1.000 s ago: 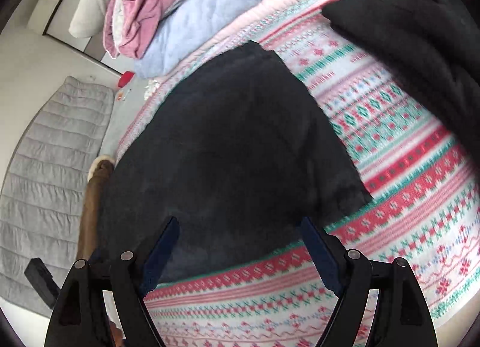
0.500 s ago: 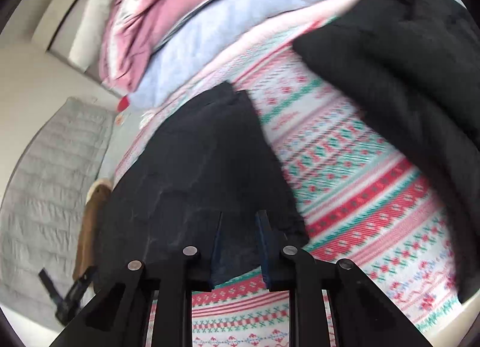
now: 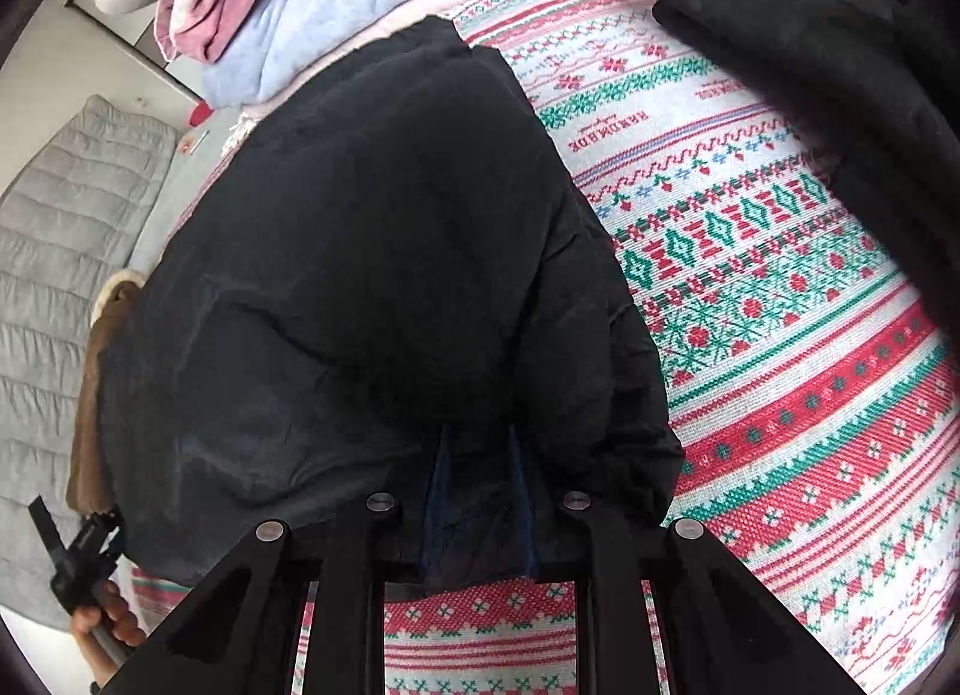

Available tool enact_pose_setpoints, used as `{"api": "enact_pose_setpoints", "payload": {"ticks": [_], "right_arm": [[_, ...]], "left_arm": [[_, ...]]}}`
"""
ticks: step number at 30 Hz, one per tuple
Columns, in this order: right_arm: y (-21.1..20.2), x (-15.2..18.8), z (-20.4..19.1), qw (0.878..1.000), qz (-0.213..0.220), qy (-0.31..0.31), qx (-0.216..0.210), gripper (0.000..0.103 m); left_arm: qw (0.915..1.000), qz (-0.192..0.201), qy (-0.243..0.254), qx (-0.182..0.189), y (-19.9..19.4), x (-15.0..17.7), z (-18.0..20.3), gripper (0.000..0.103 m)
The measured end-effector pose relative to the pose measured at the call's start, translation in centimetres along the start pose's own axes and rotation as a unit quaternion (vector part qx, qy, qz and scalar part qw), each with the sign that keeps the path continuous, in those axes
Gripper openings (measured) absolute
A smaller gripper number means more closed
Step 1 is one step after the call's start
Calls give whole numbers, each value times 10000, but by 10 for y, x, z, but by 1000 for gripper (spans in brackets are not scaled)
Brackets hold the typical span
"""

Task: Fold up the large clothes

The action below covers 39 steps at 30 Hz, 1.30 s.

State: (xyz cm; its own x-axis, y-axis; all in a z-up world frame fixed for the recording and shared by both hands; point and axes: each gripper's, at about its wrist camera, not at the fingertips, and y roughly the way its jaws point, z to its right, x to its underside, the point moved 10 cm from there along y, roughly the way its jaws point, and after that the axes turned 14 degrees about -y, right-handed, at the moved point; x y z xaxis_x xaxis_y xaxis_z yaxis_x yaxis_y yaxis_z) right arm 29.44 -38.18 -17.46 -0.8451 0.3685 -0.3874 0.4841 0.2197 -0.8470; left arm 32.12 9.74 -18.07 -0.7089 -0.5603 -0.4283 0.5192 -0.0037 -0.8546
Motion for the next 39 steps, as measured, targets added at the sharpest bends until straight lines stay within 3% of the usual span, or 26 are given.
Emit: {"api": "enact_pose_setpoints", "payload": {"ticks": [2, 4, 6, 7, 8, 11, 17, 19, 24, 31, 36, 39], "right_arm": [[-14, 4, 0, 9998, 144, 155, -53, 25], [-30, 9, -5, 9991, 318, 173, -220, 38], [-46, 18, -11, 9984, 395, 88, -392, 55], [-51, 22, -12, 9983, 398, 49, -432, 55], [-54, 25, -13, 9981, 394, 24, -477, 55], [-61, 25, -12, 9978, 484, -8, -453, 55], [-52, 10, -11, 9978, 541, 102, -373, 56], [-47, 4, -17, 9976, 563, 35, -391, 56], [-52, 13, -28, 9979, 533, -158, -324, 64], [-30, 3, -34, 9987, 419, -281, 12, 64], [-31, -9, -44, 9981, 531, -308, -99, 64], [-29, -15, -47, 9980, 566, -280, -81, 64]], "left_arm": [[9997, 207, 45, 146, -19, -4, 7, 68], [9979, 543, 236, 264, -41, -5, 15, 68], [9906, 1045, 789, 386, -69, 2, 37, 68], [9871, 1134, 1025, 470, -77, 10, 46, 68], [9821, 1155, 1353, 621, -84, 23, 59, 69], [9659, 745, 2280, 977, -82, 76, 111, 70], [9302, 721, 3489, 885, -66, 138, 178, 70], [9292, 749, 3561, 650, -53, 138, 185, 70], [9363, 485, 3458, 376, -9, 136, 173, 71], [9354, 449, 3493, 328, -26, 136, 175, 72], [9373, 745, 3374, 459, -45, 96, 205, 72], [9397, 549, 3357, 361, -29, 76, 230, 72]]}}
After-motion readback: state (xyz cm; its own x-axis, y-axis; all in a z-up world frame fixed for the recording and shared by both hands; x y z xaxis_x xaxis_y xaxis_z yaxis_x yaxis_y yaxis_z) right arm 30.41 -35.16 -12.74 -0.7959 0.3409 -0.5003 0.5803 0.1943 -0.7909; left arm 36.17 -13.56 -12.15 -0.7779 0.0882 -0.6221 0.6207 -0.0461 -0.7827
